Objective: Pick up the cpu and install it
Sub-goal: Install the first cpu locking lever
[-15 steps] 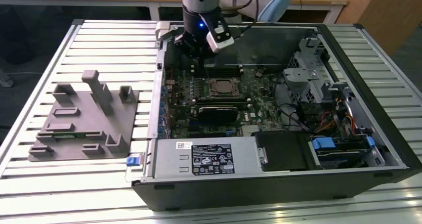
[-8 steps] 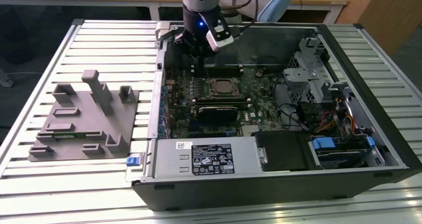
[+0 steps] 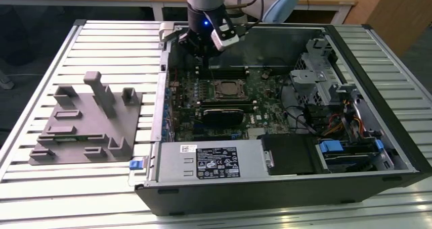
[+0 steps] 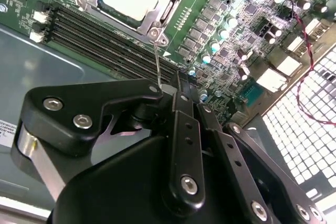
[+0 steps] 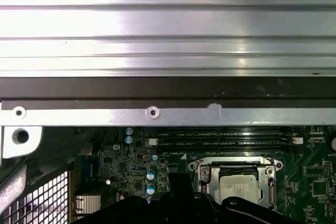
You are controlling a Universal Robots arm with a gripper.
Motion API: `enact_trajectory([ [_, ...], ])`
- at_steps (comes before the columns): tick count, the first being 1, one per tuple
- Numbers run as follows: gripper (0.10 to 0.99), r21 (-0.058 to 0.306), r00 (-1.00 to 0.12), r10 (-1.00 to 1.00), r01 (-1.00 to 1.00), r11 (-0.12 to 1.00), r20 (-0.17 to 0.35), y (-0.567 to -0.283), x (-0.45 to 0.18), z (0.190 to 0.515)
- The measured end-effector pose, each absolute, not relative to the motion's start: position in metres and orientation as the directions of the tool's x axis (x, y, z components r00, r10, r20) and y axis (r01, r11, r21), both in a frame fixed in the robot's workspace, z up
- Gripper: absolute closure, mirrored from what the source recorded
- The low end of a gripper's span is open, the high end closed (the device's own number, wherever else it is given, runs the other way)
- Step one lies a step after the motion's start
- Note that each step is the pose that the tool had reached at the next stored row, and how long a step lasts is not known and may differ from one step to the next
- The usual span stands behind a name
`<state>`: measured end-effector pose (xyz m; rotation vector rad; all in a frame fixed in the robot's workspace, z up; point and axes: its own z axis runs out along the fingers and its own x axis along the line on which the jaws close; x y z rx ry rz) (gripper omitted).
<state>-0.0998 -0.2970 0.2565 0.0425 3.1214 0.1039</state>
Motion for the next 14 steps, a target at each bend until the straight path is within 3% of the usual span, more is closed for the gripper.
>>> enact_trajectory([
  [14, 0.980, 0.067, -1.000, 0.025, 0.024, 0.997, -0.017, -0.297, -0.068, 0.256],
])
